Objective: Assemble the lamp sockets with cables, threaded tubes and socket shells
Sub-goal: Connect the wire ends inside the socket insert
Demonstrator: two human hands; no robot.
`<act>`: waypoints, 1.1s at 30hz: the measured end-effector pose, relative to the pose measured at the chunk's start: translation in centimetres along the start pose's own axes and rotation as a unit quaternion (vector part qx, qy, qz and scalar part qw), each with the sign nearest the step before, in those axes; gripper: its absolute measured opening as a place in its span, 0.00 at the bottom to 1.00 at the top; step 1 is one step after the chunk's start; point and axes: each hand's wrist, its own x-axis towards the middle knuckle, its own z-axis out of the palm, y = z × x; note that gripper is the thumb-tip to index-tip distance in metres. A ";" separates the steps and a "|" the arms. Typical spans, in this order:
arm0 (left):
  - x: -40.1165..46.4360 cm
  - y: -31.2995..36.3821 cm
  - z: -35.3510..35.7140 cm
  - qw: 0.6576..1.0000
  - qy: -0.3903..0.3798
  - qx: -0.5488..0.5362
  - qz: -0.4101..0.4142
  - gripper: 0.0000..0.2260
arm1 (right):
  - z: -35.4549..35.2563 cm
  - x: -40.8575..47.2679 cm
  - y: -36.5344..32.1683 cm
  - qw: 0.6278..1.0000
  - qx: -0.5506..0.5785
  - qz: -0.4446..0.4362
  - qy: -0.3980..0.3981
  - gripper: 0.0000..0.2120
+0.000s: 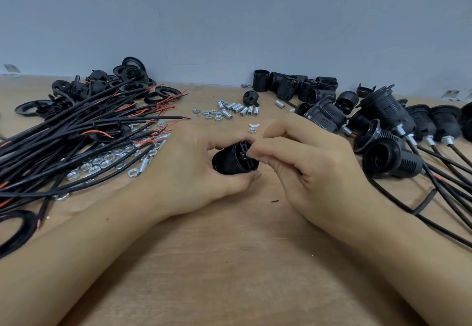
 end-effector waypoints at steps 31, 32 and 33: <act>-0.2 0.4 0.3 1.000 -0.012 0.022 0.013 0.16 | -0.3 0.2 -0.9 0.979 0.173 0.095 -0.051 0.11; -0.2 0.2 0.5 1.000 -0.017 0.021 0.009 0.12 | -0.3 0.3 -0.9 0.978 0.174 0.099 -0.051 0.10; -0.2 0.1 0.6 0.999 -0.023 0.023 0.001 0.08 | -0.3 0.4 -0.9 0.975 0.184 0.109 -0.051 0.09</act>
